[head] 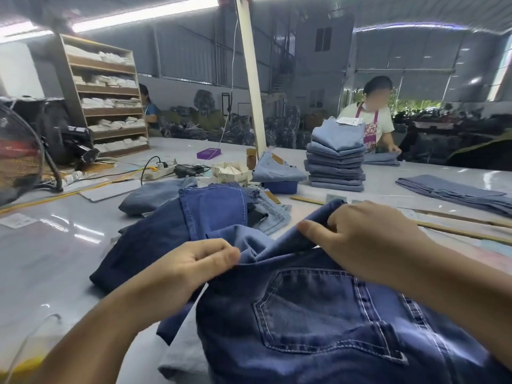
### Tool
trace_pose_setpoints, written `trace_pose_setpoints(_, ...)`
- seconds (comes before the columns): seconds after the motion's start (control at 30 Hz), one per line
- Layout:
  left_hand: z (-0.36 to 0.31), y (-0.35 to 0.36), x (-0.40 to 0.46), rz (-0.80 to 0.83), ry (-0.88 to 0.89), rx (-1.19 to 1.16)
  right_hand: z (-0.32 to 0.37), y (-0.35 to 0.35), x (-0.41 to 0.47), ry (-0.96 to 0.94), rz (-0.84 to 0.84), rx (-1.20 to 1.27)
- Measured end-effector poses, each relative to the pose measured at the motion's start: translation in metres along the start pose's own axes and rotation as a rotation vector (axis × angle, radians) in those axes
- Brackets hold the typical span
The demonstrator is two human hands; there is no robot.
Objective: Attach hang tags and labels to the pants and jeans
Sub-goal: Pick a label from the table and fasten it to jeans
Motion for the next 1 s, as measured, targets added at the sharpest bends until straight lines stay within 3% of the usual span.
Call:
trace_pose_setpoints(0.13,0.005,-0.004,0.019,-0.245,-0.148,-0.053,0.001,0.014,0.016,-0.001,-0.050,-0.107)
trace_pose_setpoints(0.27,0.021,-0.012,0.034,-0.397,-0.232,-0.020,0.014,0.029,0.036,-0.004,0.095,0.459)
trace_pose_setpoints(0.33,0.025,-0.021,0.037,-0.550,-0.207,0.039,0.023,0.034,0.049,-0.093,0.066,0.536)
trace_pose_setpoints(0.4,0.023,-0.028,0.039,-0.650,-0.191,-0.065,0.036,0.039,0.061,-0.199,0.082,0.527)
trace_pose_setpoints(0.5,0.021,-0.032,0.044,-0.586,-0.179,-0.303,0.053,0.041,0.074,-0.322,0.175,0.519)
trace_pose_setpoints(0.7,0.016,-0.024,0.045,-0.361,-0.233,-0.242,0.053,0.027,0.064,-0.389,0.340,0.524)
trace_pose_setpoints(0.83,0.017,-0.036,0.045,-0.470,-0.305,-0.121,0.033,0.007,0.037,-0.383,0.540,0.392)
trace_pose_setpoints(0.93,0.013,-0.042,0.039,-0.577,-0.356,0.191,0.011,0.002,0.015,-0.313,0.688,0.284)
trace_pose_setpoints(1.0,0.014,-0.043,0.037,-0.629,-0.438,0.171,0.003,0.004,0.006,-0.275,0.715,0.213)
Point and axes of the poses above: each hand's wrist, its own x-axis towards the middle knuckle, its own y-axis out of the palm, z = x × y, the point moved 3 cm from there along x, towards the middle knuckle, and after that the axes turned 12 degrees about -y, right-handed, at the moved point
